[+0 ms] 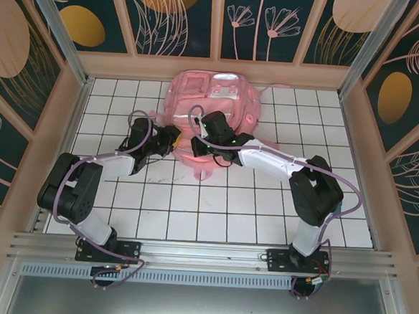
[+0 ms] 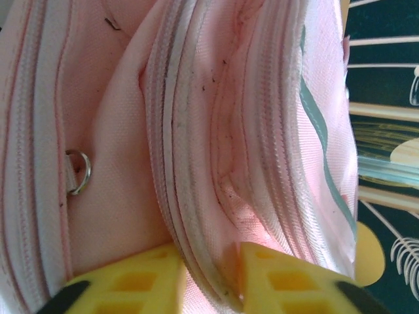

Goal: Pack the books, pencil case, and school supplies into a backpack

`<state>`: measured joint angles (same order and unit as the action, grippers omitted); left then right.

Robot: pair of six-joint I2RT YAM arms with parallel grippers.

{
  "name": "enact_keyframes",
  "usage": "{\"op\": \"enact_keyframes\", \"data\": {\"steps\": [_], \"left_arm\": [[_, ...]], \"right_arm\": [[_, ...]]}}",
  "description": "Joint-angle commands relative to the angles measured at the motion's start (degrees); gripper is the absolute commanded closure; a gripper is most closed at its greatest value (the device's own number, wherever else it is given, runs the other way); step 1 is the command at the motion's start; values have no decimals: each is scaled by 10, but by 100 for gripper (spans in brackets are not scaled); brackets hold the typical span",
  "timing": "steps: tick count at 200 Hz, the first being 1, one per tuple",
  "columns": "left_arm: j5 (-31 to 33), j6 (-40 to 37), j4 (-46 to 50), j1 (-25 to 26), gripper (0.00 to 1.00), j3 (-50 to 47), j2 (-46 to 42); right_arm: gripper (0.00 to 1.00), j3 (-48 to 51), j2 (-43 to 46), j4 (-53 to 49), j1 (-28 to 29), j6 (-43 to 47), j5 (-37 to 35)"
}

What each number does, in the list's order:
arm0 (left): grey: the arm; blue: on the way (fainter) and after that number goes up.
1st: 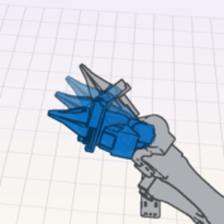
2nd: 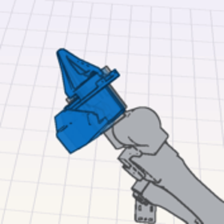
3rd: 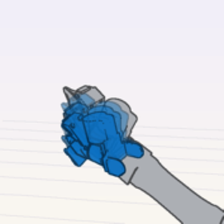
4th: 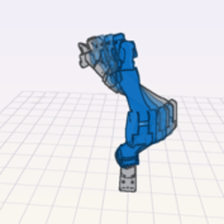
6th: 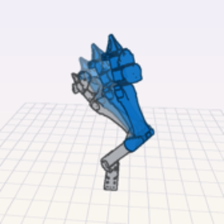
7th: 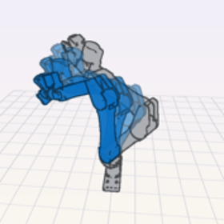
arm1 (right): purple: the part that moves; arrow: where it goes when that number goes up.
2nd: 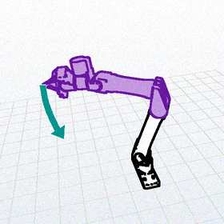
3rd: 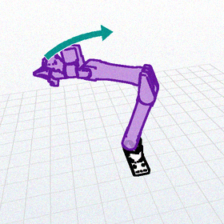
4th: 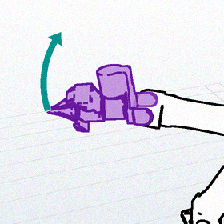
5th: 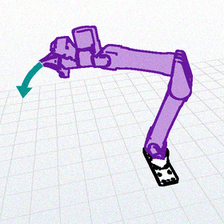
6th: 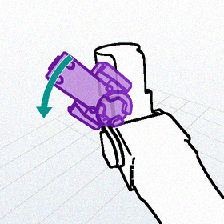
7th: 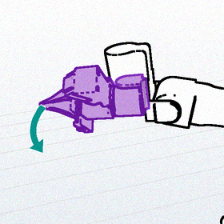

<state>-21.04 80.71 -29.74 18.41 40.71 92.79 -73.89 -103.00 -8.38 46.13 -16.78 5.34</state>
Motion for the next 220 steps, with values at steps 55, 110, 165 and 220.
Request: {"op": "enact_keyframes", "data": {"steps": [55,110,165,220], "left_arm": [[45,-57,31,-2,100,12,-12],[73,-82,56,-2,100,-7,-44],[82,-116,106,-4,100,-18,-75],[73,-157,151,-19,100,-46,-105]], "right_arm": [[100,55,102,-92,-15,23,-202],[100,117,156,-94,-119,30,-232],[100,57,94,-21,-190,154,-183],[100,-26,14,-5,-254,307,-108]]}}
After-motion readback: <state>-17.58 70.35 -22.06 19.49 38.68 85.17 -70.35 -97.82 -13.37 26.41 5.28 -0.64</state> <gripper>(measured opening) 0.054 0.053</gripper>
